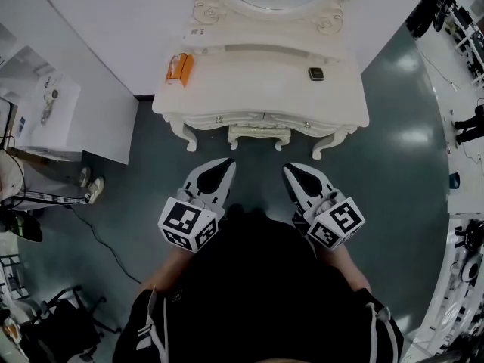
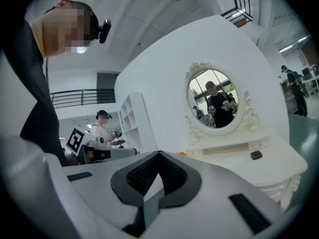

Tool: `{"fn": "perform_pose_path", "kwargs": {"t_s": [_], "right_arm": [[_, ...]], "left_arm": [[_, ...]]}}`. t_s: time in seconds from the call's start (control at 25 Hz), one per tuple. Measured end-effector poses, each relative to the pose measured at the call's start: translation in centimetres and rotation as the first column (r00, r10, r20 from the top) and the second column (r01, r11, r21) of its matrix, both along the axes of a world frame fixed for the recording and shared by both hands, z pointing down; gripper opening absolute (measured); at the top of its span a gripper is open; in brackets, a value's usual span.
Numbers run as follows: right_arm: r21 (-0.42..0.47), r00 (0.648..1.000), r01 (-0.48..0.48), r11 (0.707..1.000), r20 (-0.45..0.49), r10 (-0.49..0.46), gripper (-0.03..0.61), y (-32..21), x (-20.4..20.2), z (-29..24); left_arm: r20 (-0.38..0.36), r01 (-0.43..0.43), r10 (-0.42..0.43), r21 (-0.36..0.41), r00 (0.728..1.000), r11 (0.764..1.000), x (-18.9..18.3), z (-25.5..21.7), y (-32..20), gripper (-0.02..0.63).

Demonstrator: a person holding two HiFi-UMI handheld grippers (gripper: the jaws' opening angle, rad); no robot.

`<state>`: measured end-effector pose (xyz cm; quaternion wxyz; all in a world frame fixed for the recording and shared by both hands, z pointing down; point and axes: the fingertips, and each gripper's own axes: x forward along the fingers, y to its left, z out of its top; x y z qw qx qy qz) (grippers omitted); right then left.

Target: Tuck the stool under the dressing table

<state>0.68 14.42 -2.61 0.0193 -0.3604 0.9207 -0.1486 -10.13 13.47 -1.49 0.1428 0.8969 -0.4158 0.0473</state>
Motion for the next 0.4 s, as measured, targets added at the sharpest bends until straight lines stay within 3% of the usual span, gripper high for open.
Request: {"fn": "perform_pose_path", "kwargs": {"t_s": [0.4], "right_arm": [[0.009, 1.000, 0.014, 1.000, -0.007, -0.014, 0.018, -0.14, -0.19, -0.14]], "left_arm": [[-0.005, 0.009, -0.009, -0.022, 1.000, 1.000, 0.00, 0.57, -0.19, 0.008]]}}
